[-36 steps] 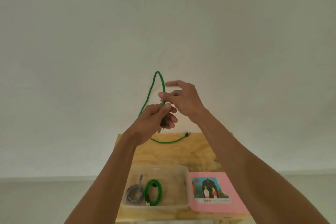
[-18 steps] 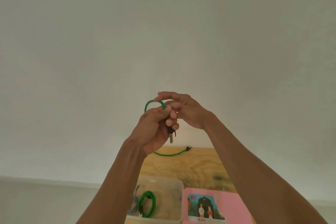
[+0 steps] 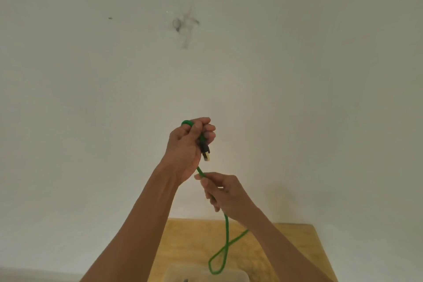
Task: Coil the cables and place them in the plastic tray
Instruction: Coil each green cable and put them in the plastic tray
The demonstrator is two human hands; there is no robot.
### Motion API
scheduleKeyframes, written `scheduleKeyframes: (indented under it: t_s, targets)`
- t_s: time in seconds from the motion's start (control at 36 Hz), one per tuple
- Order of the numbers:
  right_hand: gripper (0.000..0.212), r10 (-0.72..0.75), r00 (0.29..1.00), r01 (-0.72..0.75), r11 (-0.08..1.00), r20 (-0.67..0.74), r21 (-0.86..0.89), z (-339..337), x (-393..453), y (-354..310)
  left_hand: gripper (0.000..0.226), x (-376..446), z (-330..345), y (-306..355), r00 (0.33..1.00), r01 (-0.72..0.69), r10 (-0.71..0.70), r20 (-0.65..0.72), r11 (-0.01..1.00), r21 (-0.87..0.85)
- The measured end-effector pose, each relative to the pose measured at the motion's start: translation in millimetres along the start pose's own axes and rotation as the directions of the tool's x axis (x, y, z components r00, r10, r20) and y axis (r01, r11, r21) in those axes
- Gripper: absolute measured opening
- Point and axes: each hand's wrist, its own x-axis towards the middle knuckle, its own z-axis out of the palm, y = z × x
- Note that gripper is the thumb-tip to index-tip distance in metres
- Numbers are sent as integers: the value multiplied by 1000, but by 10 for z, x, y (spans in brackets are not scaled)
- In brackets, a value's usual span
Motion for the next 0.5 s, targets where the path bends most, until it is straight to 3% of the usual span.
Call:
scheduleKeyframes:
  t_s: [0.08, 0.17, 0.33, 0.39, 0.5]
  targets:
    - [21, -61, 992, 54, 997, -115, -58, 70, 50, -56, 25, 131, -224, 55, 997, -60, 46, 69, 972, 225]
    - [19, -161, 973, 120, 966, -167, -231, 36, 96, -139, 23, 190, -441, 46, 991, -88, 40, 130, 915, 394]
    - [21, -281, 957, 203, 835, -79, -511, -212, 231, -551, 25, 156, -669, -103, 970, -144, -59, 236, 640, 755]
    - [17, -289, 953, 190, 804, -91, -563, -291, 321, -666, 31, 123, -684, -159, 954, -110, -140, 264, 658, 745]
    - [14, -335, 935, 225, 813, -114, -537, -386, 472, -840, 58, 0, -583, -204, 895, 106, -331, 299, 809, 579]
